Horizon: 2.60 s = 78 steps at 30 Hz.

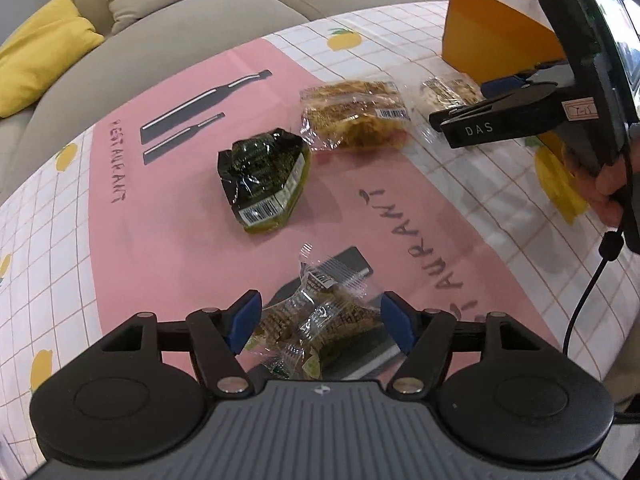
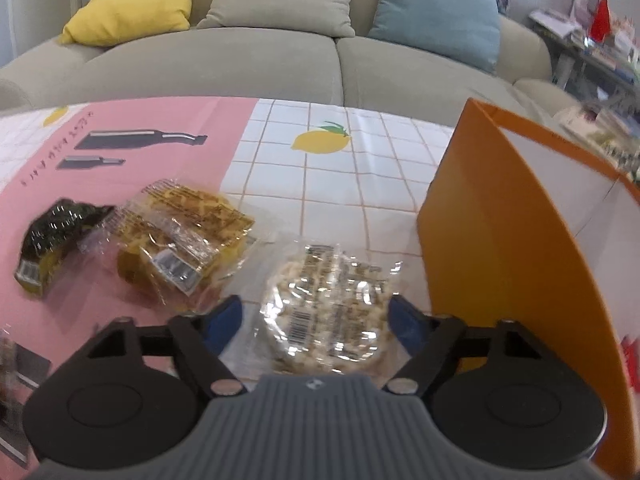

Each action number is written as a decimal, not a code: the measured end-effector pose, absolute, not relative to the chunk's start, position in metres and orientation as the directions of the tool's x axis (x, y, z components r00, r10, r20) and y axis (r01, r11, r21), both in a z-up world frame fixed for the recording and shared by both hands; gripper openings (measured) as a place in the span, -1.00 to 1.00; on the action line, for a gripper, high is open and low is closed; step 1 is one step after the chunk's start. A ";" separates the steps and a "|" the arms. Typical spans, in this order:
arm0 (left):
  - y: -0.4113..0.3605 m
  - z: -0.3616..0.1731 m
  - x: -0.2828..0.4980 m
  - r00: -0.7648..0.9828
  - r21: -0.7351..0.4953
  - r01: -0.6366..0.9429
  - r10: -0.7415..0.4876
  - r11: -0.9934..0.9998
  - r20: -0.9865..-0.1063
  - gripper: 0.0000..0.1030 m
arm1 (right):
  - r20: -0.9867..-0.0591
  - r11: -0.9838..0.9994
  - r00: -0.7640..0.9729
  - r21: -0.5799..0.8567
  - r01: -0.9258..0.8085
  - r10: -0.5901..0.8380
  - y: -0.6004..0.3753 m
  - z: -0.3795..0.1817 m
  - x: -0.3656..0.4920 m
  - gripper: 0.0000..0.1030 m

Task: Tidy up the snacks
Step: 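Grasp the small clear nut packet with the left tool while the right tool grasps the white-puff tray, then lift both snacks and carry them over the orange box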

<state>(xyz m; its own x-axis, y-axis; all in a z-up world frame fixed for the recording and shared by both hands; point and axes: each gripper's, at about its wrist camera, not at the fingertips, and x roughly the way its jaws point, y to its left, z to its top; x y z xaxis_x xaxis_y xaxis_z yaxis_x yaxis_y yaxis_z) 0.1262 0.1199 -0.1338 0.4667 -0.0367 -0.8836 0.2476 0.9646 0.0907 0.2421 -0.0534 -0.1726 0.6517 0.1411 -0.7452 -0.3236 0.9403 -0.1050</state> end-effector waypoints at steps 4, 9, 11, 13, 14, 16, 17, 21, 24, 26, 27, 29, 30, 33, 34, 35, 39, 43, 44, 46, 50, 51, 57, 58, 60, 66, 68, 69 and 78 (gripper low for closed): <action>0.118 -0.138 0.119 0.422 0.117 0.270 -0.008 0.956 -0.906 0.58 | -0.745 0.919 0.644 -0.112 -0.377 0.173 -0.056 -0.171 0.228 0.34; 0.117 -0.148 0.111 0.352 0.091 0.222 0.007 0.971 -0.936 0.28 | -0.749 0.888 0.631 -0.129 -0.441 0.205 -0.055 -0.168 0.198 0.15; 0.115 -0.147 0.107 0.383 0.091 0.177 0.017 0.980 -0.924 0.21 | -0.753 0.873 0.621 -0.134 -0.470 0.218 -0.054 -0.166 0.183 0.15; 0.112 -0.144 0.103 0.415 0.074 0.147 0.007 0.986 -0.910 0.21 | -0.755 0.859 0.614 -0.140 -0.492 0.229 -0.053 -0.165 0.171 0.15; 0.111 -0.140 0.102 0.436 0.063 0.131 0.000 0.989 -0.900 0.21 | -0.756 0.853 0.611 -0.142 -0.503 0.235 -0.054 -0.165 0.165 0.15; 0.108 -0.133 0.098 0.479 0.034 0.095 -0.016 0.995 -0.878 0.26 | -0.758 0.844 0.604 -0.140 -0.519 0.246 -0.056 -0.164 0.155 0.15; 0.108 -0.129 0.097 0.495 0.012 0.078 -0.028 0.997 -0.868 0.34 | -0.759 0.841 0.600 -0.133 -0.525 0.255 -0.058 -0.163 0.151 0.14; 0.112 -0.111 0.100 0.567 -0.053 -0.012 -0.037 0.999 -0.823 0.44 | -0.743 0.853 0.610 -0.103 -0.512 0.277 -0.069 -0.154 0.144 0.47; 0.123 -0.105 0.108 0.579 -0.140 -0.137 -0.036 0.981 -0.814 0.49 | -0.734 0.868 0.618 -0.083 -0.490 0.279 -0.072 -0.149 0.149 0.57; 0.133 -0.107 0.113 0.558 -0.213 -0.260 -0.033 0.942 -0.829 0.49 | -0.746 0.884 0.608 -0.057 -0.465 0.271 -0.073 -0.150 0.159 0.57; 0.138 -0.110 0.115 0.549 -0.245 -0.322 -0.030 0.915 -0.836 0.49 | -0.756 0.894 0.599 -0.039 -0.446 0.265 -0.074 -0.151 0.164 0.58; 0.143 -0.115 0.119 0.526 -0.277 -0.415 -0.020 0.866 -0.850 0.49 | -0.772 0.912 0.576 0.012 -0.409 0.269 -0.075 -0.153 0.173 0.61; 0.145 -0.118 0.122 0.513 -0.287 -0.457 -0.015 0.842 -0.858 0.49 | -0.778 0.919 0.567 0.031 -0.393 0.269 -0.076 -0.155 0.176 0.61; 0.144 -0.123 0.132 0.483 -0.275 -0.526 0.016 0.804 -0.875 0.47 | -0.796 0.925 0.545 0.047 -0.377 0.262 -0.074 -0.161 0.183 0.61; 0.143 -0.123 0.132 0.479 -0.266 -0.533 0.027 0.803 -0.877 0.46 | -0.801 0.925 0.541 0.043 -0.376 0.257 -0.073 -0.163 0.184 0.61; 0.141 -0.124 0.134 0.465 -0.247 -0.543 0.042 0.803 -0.884 0.43 | -0.804 0.926 0.538 0.040 -0.375 0.252 -0.072 -0.165 0.185 0.61; 0.139 -0.131 0.142 0.403 -0.182 -0.578 0.084 0.795 -0.911 0.22 | -0.812 0.930 0.525 0.057 -0.363 0.255 -0.073 -0.169 0.189 0.60; 0.136 -0.140 0.147 0.382 -0.151 -0.571 0.099 0.807 -0.919 0.15 | -0.816 0.928 0.517 0.064 -0.366 0.260 -0.073 -0.172 0.190 0.57; 0.136 -0.141 0.148 0.381 -0.145 -0.564 0.100 0.813 -0.919 0.12 | -0.817 0.928 0.516 0.062 -0.367 0.258 -0.073 -0.173 0.190 0.53; 0.135 -0.145 0.148 0.379 -0.132 -0.548 0.105 0.826 -0.919 0.00 | -0.817 0.926 0.517 0.051 -0.373 0.254 -0.072 -0.174 0.189 0.52; 0.133 -0.145 0.144 0.403 -0.121 -0.509 0.112 0.852 -0.909 -0.17 | -0.812 0.920 0.526 0.033 -0.390 0.252 -0.070 -0.175 0.184 0.50; 0.131 -0.144 0.143 0.403 -0.115 -0.503 0.115 0.856 -0.908 -0.18 | -0.811 0.920 0.529 0.031 -0.392 0.252 -0.071 -0.175 0.183 0.50; 0.128 -0.144 0.137 0.415 -0.125 -0.462 0.090 0.878 -0.905 -0.24 | -0.817 0.913 0.513 0.040 -0.405 0.263 -0.071 -0.173 0.182 0.49; 0.127 -0.144 0.135 0.418 -0.129 -0.452 0.081 0.883 -0.905 -0.24 | -0.820 0.910 0.506 0.043 -0.412 0.268 -0.071 -0.173 0.181 0.49; 0.124 -0.144 0.129 0.421 -0.137 -0.438 0.068 0.889 -0.904 -0.25 | -0.824 0.905 0.495 0.050 -0.423 0.276 -0.072 -0.172 0.178 0.49; 0.120 -0.139 0.111 0.441 -0.182 -0.408 0.019 0.895 -0.897 -0.27 | -0.826 0.883 0.478 0.050 -0.466 0.299 -0.072 -0.162 0.163 0.49; 0.117 -0.134 0.106 0.454 -0.192 -0.398 0.011 0.897 -0.891 -0.28 | -0.821 0.870 0.479 0.041 -0.491 0.309 -0.071 -0.156 0.156 0.49; 0.117 -0.132 0.104 0.457 -0.197 -0.393 0.005 0.898 -0.889 -0.28 | -0.820 0.866 0.480 0.038 -0.499 0.312 -0.072 -0.153 0.153 0.49; 0.107 -0.099 0.088 0.515 -0.250 -0.353 -0.036 0.901 -0.857 -0.28 | -0.795 0.841 0.487 0.054 -0.538 0.363 -0.085 -0.122 0.130 0.49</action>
<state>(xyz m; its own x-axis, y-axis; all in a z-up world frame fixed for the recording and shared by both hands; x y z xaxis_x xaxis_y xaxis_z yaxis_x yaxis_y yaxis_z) 0.0884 0.1069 -0.0994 0.5147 -0.0362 -0.8566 -0.3533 0.9014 -0.2504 0.1299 -0.0853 -0.1222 0.4868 0.3626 -0.7947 -0.5380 0.8412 0.0543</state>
